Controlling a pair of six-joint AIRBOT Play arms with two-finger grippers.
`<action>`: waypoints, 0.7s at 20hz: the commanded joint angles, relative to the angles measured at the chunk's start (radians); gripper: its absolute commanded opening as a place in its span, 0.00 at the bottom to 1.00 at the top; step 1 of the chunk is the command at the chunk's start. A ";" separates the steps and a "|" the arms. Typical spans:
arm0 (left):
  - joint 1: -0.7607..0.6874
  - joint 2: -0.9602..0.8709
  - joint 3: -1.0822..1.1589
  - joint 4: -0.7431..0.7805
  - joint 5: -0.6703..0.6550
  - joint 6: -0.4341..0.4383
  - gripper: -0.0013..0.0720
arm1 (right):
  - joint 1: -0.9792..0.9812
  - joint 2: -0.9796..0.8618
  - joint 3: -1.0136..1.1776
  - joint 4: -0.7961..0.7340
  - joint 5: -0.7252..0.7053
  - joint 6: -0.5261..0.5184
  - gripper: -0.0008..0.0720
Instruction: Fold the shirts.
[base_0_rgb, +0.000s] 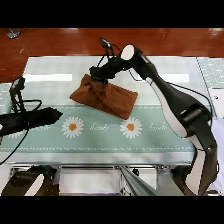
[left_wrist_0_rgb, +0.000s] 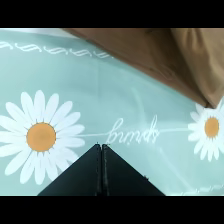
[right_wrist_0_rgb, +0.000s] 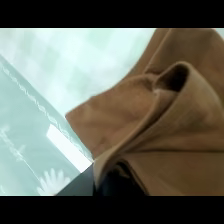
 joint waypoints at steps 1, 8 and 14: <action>0.002 0.012 -0.046 -0.007 0.099 -0.016 0.04 | 0.010 -0.069 0.014 0.201 -0.058 -0.060 0.74; 0.003 -0.137 -0.045 -0.006 0.293 -0.015 0.04 | -0.368 0.175 -0.005 0.257 0.369 -0.027 0.87; 0.002 -0.267 -0.046 -0.008 0.301 -0.014 0.04 | -0.720 0.750 -0.588 -0.336 0.340 -0.058 0.87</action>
